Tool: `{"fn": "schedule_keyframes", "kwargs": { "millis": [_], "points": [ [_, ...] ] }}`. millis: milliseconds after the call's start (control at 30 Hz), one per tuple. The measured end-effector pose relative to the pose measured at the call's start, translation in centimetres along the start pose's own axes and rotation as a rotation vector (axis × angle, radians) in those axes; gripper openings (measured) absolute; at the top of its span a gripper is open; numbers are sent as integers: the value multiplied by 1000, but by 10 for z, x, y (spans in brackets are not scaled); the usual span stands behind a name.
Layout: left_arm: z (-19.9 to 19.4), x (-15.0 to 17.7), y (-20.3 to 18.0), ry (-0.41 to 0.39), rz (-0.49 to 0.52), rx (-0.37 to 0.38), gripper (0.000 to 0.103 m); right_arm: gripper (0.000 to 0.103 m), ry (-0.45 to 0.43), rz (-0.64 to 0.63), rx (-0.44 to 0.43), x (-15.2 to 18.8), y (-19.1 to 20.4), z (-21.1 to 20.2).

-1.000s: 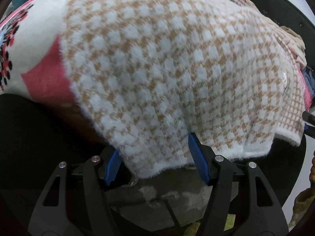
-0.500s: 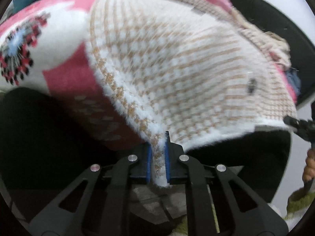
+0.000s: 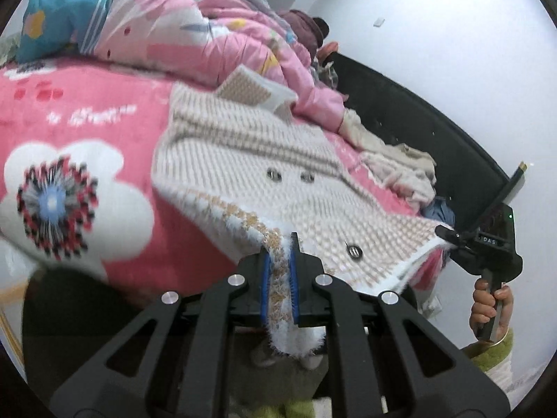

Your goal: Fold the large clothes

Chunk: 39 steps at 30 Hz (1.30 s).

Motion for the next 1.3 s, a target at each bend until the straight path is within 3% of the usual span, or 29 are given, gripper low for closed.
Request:
{"fn": "schedule_keyframes", "kwargs": {
  "millis": [233, 467, 633, 700, 800, 867, 900, 933, 967, 1067, 1167, 1300],
  "points": [
    [32, -79, 15, -43, -54, -31, 9, 9, -40, -29, -8, -70, 2, 31],
    [85, -124, 52, -10, -93, -122, 9, 9, -29, 4, 6, -122, -26, 93],
    [128, -138, 87, 38, -132, -192, 14, 10, 23, 74, 45, -134, -71, 150],
    [143, -137, 99, 73, -156, -207, 18, 20, 67, 130, 45, -130, -94, 172],
    [156, -131, 114, 138, -213, -199, 29, 26, 130, 232, 23, -117, -121, 191],
    [153, -129, 115, 138, -223, -171, 38, 32, 114, 226, -3, -117, -117, 185],
    [149, -129, 114, 128, -219, -165, 50, 52, 94, 214, -2, -119, -114, 177],
    [143, -130, 113, 112, -211, -166, 64, 62, 69, 204, -7, -122, -112, 170],
    [137, -132, 112, 88, -197, -183, 69, 72, 54, 198, -9, -123, -110, 164],
    [116, -135, 110, 44, -160, -223, 70, 73, 30, 197, 29, -123, -111, 139],
    [100, -127, 101, 48, -152, -196, 70, 73, 12, 215, 17, -111, -112, 115],
    [80, -93, 81, 88, -97, -143, 70, 73, 22, 223, 29, -74, -111, 87]
  ]
}}
Point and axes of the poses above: each gripper's, at about its wrist camera, not at the fingertips, and z roughly the way its jaws point, y to its left, x to its underside, the point moved 8 cm from there along z, roughly the way its jaws point, and after that the axes turned 8 degrees about -z, right-handed, at the moved point
